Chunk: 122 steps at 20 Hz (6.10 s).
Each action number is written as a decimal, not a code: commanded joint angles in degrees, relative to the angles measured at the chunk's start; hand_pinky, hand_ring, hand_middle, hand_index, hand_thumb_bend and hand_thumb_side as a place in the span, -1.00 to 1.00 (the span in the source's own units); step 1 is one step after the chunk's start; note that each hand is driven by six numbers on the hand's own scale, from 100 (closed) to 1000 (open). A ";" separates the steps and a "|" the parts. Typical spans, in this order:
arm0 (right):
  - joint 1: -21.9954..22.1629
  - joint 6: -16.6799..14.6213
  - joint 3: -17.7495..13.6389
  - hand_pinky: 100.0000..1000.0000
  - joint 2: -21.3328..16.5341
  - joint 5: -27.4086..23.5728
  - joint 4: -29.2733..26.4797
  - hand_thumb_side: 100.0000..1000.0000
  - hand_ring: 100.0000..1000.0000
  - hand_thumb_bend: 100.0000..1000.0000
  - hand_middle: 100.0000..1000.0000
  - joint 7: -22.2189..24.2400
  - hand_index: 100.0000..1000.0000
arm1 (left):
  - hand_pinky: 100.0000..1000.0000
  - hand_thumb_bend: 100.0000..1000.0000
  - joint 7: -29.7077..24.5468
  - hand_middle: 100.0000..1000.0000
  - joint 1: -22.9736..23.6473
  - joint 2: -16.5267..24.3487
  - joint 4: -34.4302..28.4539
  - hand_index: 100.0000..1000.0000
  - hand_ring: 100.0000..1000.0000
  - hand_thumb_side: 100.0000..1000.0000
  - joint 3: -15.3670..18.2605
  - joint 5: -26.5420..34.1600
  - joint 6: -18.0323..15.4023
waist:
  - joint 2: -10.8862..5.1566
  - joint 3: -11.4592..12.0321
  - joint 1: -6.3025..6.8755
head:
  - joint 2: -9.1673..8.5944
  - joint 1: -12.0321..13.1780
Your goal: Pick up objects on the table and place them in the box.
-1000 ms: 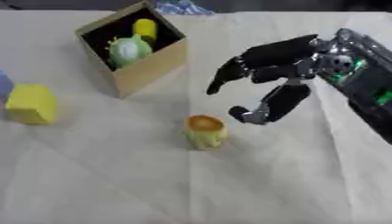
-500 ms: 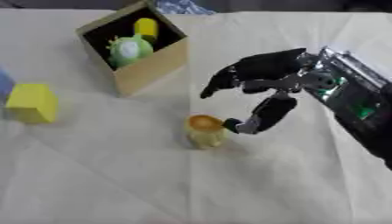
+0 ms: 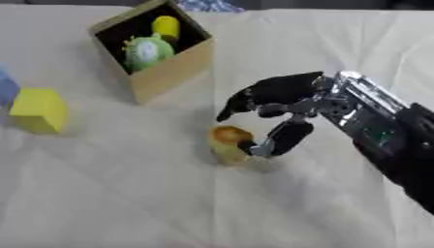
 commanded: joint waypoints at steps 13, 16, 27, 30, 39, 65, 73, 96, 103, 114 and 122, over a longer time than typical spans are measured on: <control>-0.82 -1.91 0.33 0.77 1.03 5.41 1.74 -0.35 0.77 -0.54 0.54 3.64 0.83 | 0.69 -0.49 -0.10 0.38 -0.85 1.15 -1.22 0.61 0.40 0.32 0.23 0.34 -0.05 | -0.54 0.60 0.04 | -0.92 -0.43; -0.73 -2.37 0.37 0.76 1.64 6.91 2.69 -0.45 0.76 -0.45 0.51 3.57 0.82 | 0.69 -0.49 -0.10 0.38 -0.86 1.06 -1.22 0.61 0.40 0.32 0.22 0.40 -0.06 | -0.44 0.70 0.15 | -1.13 -0.61; -0.71 -0.22 -1.30 0.66 1.56 1.79 3.02 -0.78 0.42 -1.00 -0.16 -1.84 0.20 | 0.69 -0.50 -0.05 0.38 -0.82 1.01 -1.18 0.61 0.41 0.32 0.31 0.43 -0.07 | -0.36 0.45 0.33 | -1.00 -0.58; -1.17 2.01 -2.22 0.65 0.93 -1.73 2.26 -0.98 0.36 -1.00 -0.20 -3.15 0.15 | 0.69 -0.50 -0.02 0.38 -0.75 1.02 -1.18 0.61 0.41 0.32 0.36 0.40 -0.04 | -0.53 0.29 0.31 | -1.02 -0.49; -8.88 6.26 -6.18 0.66 1.17 -6.95 0.60 -1.00 0.34 -1.00 -0.21 -4.40 0.14 | 0.69 -0.50 0.07 0.38 -0.60 0.99 -1.21 0.61 0.41 0.32 0.39 0.27 -0.07 | -1.17 0.22 0.39 | -1.28 -0.62; -31.69 0.19 -24.90 0.67 31.78 40.68 48.40 -1.00 0.42 -0.47 -0.14 -28.88 0.24 | 0.69 -0.50 -1.12 0.38 -1.95 0.53 -0.92 0.61 0.42 0.32 -0.59 1.46 -0.10 | -0.13 4.99 0.27 | -2.65 -4.29; -31.82 -0.93 -26.70 0.68 32.35 44.51 50.32 -1.00 0.46 -0.53 -0.09 -32.32 0.33 | 0.69 -0.50 -1.21 0.37 -1.99 0.48 -0.91 0.61 0.42 0.32 -0.62 1.50 -0.09 | -0.26 4.95 0.38 | -2.35 -4.15; -19.97 9.60 -25.16 0.77 10.38 -6.01 8.99 -0.36 0.68 -1.00 0.38 -30.50 0.68 | 0.66 -0.44 -3.49 0.43 -11.38 21.93 8.00 0.68 0.47 0.13 -4.45 -10.77 -0.89 | -1.24 3.15 1.48 | -1.24 -2.13; -10.13 15.24 -28.31 0.77 0.87 -15.76 -6.95 -0.46 0.65 -1.00 0.35 -35.39 0.66 | 0.69 -0.31 -14.34 0.54 -22.76 34.28 25.27 0.77 0.58 0.11 -9.96 -21.73 -2.39 | -1.14 1.66 1.61 | -0.83 -1.08; -6.99 18.30 -28.76 0.76 -0.17 -16.01 -10.19 -0.42 0.64 -1.00 0.33 -35.49 0.66 | 0.71 0.19 -39.62 0.57 -39.55 34.60 51.58 0.78 0.66 -0.14 -16.20 -42.43 -8.30 | -1.79 1.90 2.82 | -0.04 -0.80; -6.81 18.69 -28.95 0.76 0.98 -14.93 -9.10 -0.38 0.62 -1.00 0.32 -35.26 0.66 | 0.73 0.40 -45.48 0.60 -48.20 28.87 64.53 0.81 0.69 -0.18 -18.47 -51.53 -10.33 | -1.92 2.60 3.03 | -0.41 -0.52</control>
